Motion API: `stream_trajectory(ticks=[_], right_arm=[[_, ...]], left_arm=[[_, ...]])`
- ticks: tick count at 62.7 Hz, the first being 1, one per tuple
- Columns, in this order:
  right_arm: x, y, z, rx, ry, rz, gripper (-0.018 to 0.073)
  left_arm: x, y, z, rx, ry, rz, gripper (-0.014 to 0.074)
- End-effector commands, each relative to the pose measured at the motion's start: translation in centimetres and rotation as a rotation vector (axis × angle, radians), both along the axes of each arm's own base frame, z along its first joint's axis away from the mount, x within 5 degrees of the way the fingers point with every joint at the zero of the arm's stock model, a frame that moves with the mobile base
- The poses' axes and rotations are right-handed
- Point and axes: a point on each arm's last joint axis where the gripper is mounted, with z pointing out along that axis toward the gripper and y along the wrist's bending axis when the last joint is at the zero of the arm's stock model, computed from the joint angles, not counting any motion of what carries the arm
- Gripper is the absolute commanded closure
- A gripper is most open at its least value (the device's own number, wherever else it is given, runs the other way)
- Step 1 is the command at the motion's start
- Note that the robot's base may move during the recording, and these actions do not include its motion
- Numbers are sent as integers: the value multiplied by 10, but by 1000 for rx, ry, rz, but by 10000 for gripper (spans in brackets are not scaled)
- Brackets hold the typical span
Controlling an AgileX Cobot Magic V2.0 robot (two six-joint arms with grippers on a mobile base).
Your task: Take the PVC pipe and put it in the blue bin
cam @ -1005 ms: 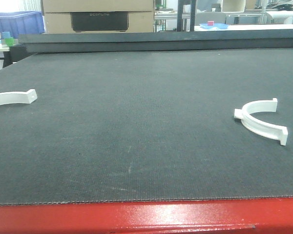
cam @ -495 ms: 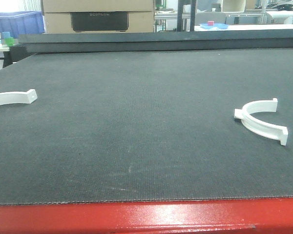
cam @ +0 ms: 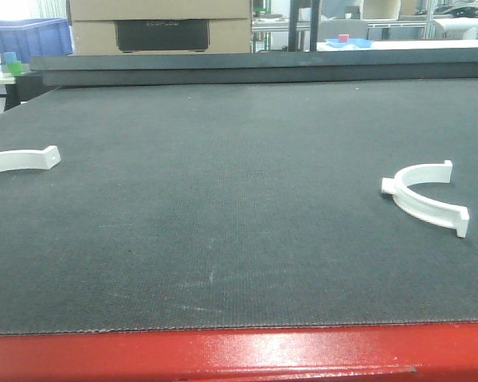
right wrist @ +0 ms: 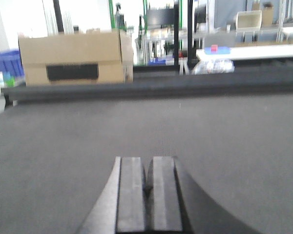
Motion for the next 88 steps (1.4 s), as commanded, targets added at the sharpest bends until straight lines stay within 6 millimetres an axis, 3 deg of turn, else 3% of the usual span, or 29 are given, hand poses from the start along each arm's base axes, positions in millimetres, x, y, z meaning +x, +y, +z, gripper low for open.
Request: stream_trajectory(ticks=[1,13,22,28,45,55,69,77,88], right_arm=[[-2,-1,9,20,-80,-15,713],[-2,1,11,75,-94,10,713],[-5,-4,23,89,-235,-30,713],[-6,-5,26,92,-272,-41,713],[13,-2,13,93,-57,-3,713],[28,-3,16,98,30,2,713],[52,-2,35,100,175,27,713],[71,0,46,99,322,62,713],[98,1,56,99,519,110,713]], left_arm=[[-1,0,5,-8,-55,3,707],[-2,1,14,-41,-158,11,707],[-1,1,9,-94,-98,3,707],[-4,0,20,-109,-93,-6,707],[-18,-1,64,-21,-97,-15,707],[-12,-1,87,-21,-78,-16,707],[18,-1,118,-21,19,-16,707],[48,-1,139,-17,79,-14,707],[86,-1,151,-12,160,-12,707]])
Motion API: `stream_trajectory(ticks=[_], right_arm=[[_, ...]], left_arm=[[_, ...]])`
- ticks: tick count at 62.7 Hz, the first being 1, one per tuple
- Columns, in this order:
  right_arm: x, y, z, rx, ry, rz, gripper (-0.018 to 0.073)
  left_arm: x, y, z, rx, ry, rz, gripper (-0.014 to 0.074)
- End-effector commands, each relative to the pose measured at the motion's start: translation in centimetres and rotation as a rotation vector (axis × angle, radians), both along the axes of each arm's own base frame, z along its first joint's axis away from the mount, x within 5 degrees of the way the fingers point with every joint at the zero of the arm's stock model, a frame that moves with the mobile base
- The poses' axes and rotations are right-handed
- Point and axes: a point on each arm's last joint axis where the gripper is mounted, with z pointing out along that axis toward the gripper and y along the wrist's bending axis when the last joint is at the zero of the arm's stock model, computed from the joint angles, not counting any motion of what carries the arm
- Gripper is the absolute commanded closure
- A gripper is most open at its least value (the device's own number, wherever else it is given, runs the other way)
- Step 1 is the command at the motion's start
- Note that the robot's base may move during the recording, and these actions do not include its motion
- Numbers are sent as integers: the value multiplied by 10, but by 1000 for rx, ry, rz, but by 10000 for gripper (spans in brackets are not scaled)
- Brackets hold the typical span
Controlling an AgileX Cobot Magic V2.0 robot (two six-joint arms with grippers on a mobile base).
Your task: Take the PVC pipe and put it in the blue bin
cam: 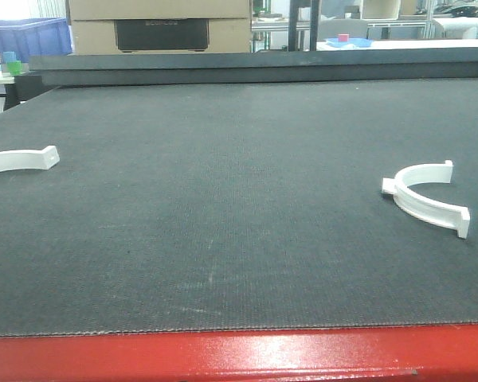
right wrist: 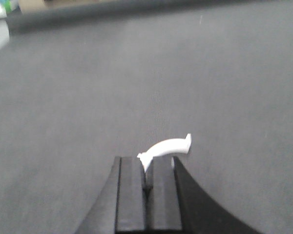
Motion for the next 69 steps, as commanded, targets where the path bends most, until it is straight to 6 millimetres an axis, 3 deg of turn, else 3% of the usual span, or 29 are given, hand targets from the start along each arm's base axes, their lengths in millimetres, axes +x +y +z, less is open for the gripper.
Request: stream_trajectory(ticks=[1,15,32,53,69], right_arm=[[15,0,4,1,90,19,713],[53,-4,-1,13,202,21,713],[82,-4,-17,-49,258,64,713],[116,23,-37,-123,264,201,713],[133,25,-53,-123,320,202,713]], left_arm=[[17,0,6,1,21,2,707],[41,1,5,29,33,7,707],[44,2,16,45,-93,15,707],[48,1,8,34,-15,11,707],[77,4,-25,-37,193,26,707]])
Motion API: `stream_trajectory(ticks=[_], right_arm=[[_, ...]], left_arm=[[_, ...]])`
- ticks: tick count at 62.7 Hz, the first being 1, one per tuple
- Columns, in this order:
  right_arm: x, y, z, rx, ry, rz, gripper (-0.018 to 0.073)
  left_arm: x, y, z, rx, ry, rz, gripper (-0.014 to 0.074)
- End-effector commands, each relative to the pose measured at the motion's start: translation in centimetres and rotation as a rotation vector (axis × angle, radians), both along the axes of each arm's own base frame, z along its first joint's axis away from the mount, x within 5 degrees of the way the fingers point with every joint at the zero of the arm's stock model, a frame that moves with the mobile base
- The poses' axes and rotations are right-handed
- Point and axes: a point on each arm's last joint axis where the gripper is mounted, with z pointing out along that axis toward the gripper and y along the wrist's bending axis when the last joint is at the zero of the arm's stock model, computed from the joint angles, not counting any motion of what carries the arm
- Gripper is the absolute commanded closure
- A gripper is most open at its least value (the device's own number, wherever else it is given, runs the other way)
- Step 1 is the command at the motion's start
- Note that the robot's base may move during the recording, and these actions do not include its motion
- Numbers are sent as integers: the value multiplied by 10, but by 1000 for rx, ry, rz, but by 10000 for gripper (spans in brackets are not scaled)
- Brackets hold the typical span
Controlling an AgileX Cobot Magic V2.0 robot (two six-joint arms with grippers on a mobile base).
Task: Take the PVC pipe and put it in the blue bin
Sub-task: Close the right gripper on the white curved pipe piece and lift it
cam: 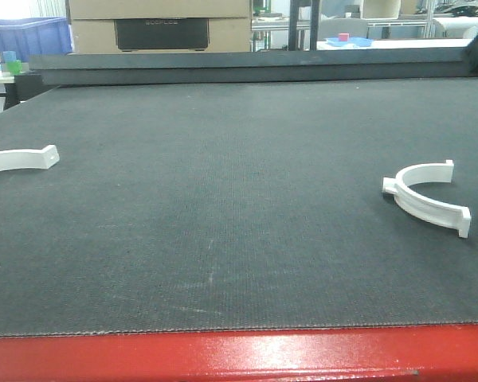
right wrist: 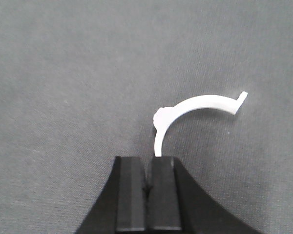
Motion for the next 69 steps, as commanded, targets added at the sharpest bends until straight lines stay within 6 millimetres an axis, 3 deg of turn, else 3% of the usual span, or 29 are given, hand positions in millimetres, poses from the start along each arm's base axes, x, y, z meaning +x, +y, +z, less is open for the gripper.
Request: stream_trajectory(ticks=[1,10,21,28,32,43,69], right_arm=[[7,-1,2,-9,-39,-10,713],[13,-2,-1,-25,-52,-15,695],[20,-1,-11,-31,-15,-12,475],[24,-1,-18,-33,19,-10,337],[27,0,-25,-35,49,-7,291],[36,1,-42,-41,114,-3,284],[49,17,-73,-122,199,91,284]], left_arm=[[10,2,-11,-51,78,17,707],[21,8,-32,-60,223,44,707],[26,12,-41,-68,281,57,694],[28,12,-41,-67,270,59,606],[28,12,-41,-69,266,60,512],[29,12,-40,-68,251,62,369],[34,13,-42,-66,236,66,361]])
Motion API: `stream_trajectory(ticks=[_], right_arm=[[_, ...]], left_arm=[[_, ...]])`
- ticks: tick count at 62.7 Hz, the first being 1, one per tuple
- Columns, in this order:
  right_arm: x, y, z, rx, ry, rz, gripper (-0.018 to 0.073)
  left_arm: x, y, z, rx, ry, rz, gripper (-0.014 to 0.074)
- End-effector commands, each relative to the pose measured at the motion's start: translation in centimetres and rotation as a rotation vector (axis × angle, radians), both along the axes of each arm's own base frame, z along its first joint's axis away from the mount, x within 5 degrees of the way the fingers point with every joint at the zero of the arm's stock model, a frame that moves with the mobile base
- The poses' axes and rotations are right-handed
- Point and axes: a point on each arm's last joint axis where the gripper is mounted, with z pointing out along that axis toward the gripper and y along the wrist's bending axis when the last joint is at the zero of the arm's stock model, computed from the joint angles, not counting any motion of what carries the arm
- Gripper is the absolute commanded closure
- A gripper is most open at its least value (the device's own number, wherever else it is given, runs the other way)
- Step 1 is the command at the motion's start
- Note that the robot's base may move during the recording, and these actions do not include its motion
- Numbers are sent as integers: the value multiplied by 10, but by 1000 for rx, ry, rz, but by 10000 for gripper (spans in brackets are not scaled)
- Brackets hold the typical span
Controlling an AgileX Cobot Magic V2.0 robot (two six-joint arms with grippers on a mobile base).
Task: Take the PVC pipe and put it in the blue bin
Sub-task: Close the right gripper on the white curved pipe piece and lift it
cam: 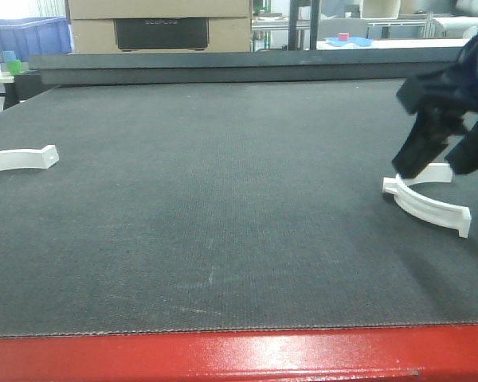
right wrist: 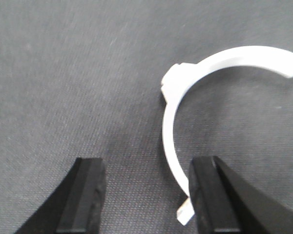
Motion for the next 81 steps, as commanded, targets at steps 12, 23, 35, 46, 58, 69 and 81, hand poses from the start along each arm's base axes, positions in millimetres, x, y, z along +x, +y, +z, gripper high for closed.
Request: stream_trajectory(ticks=[12,23,35,46,58,69,81], right_arm=[[7,-2,-4,-75,-26,42,284],[11,-3,-11,-100,-21,51,284],[15,-3,-18,-107,-17,49,284],[18,-3,-23,-112,-10,50,284],[21,-2,-27,-114,-6,49,302],[22,-2,-29,-117,-2,51,474],[24,-2,-28,-122,-20,49,575]], left_arm=[[7,1,-4,-10,6,9,361],[9,2,-4,-9,-4,11,361],[14,2,-10,-8,21,11,361],[15,2,-10,-7,8,12,361],[15,2,-8,-5,-8,14,361],[16,2,-8,-4,-16,15,361],[16,2,-7,-4,-18,15,361]])
